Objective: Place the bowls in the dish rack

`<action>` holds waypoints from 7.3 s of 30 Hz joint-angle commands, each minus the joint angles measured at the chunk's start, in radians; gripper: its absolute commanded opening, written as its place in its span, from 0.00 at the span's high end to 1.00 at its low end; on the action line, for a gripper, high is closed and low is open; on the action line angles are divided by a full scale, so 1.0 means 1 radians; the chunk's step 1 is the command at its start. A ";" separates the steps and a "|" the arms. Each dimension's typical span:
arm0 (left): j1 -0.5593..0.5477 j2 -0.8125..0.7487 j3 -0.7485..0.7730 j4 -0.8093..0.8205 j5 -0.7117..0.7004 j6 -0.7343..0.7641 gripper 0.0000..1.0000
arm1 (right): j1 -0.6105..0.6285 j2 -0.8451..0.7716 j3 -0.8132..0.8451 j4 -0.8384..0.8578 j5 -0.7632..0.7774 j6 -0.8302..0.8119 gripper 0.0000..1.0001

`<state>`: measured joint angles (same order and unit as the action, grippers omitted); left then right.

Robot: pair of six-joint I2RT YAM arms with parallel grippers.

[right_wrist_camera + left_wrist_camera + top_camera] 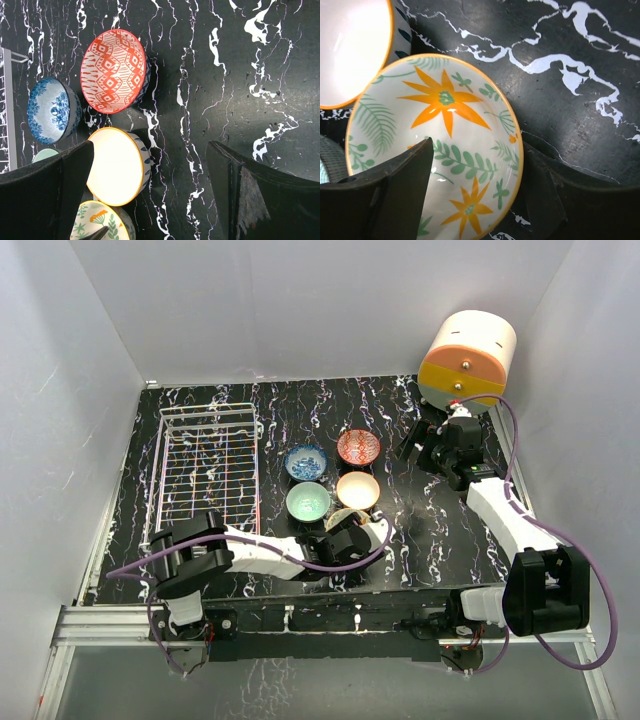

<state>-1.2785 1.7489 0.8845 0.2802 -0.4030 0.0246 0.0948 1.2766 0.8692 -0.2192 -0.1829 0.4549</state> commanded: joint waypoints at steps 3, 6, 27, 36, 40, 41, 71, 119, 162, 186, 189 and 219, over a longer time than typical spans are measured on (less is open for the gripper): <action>-0.001 0.023 0.014 0.000 0.033 -0.040 0.35 | -0.015 -0.003 -0.004 0.063 -0.003 0.005 0.02; -0.001 0.024 0.007 -0.002 0.045 -0.053 0.38 | -0.018 -0.001 -0.003 0.063 -0.004 0.008 0.02; -0.034 -0.044 0.072 -0.097 0.156 -0.128 1.00 | -0.035 -0.024 -0.006 0.048 0.026 0.024 0.02; -0.038 -0.256 0.083 -0.144 0.111 -0.162 1.00 | -0.042 -0.039 -0.012 0.038 0.038 0.024 0.02; -0.006 -0.403 0.117 -0.203 0.058 -0.139 1.00 | -0.044 -0.041 -0.016 0.038 0.031 0.026 0.02; 0.009 -0.437 0.126 -0.215 0.054 -0.137 1.00 | -0.044 -0.040 -0.016 0.038 0.029 0.027 0.02; 1.254 -0.650 -0.203 0.381 0.883 -0.762 1.00 | -0.044 -0.052 -0.017 0.046 -0.080 0.038 0.01; 1.440 -0.006 -0.239 0.868 1.108 -1.353 0.79 | -0.044 -0.034 -0.032 0.046 -0.044 0.026 0.02; 1.478 -0.231 0.105 -0.334 0.730 -0.714 0.25 | -0.044 -0.044 -0.033 0.053 -0.065 0.033 0.02; 1.222 -0.030 0.555 -0.732 0.488 -0.341 0.16 | -0.047 -0.005 -0.032 0.066 -0.073 0.024 0.01; 1.188 0.001 0.569 -0.733 0.443 -0.336 0.16 | -0.047 -0.001 -0.030 0.066 -0.079 0.023 0.02; 1.092 -0.200 0.298 -0.821 0.256 -0.341 0.16 | -0.058 -0.024 -0.075 0.084 -0.106 0.025 0.02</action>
<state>-0.1680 1.6913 1.2697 -0.4973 -0.1501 -0.2962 0.0433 1.2785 0.7959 -0.1970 -0.2726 0.4801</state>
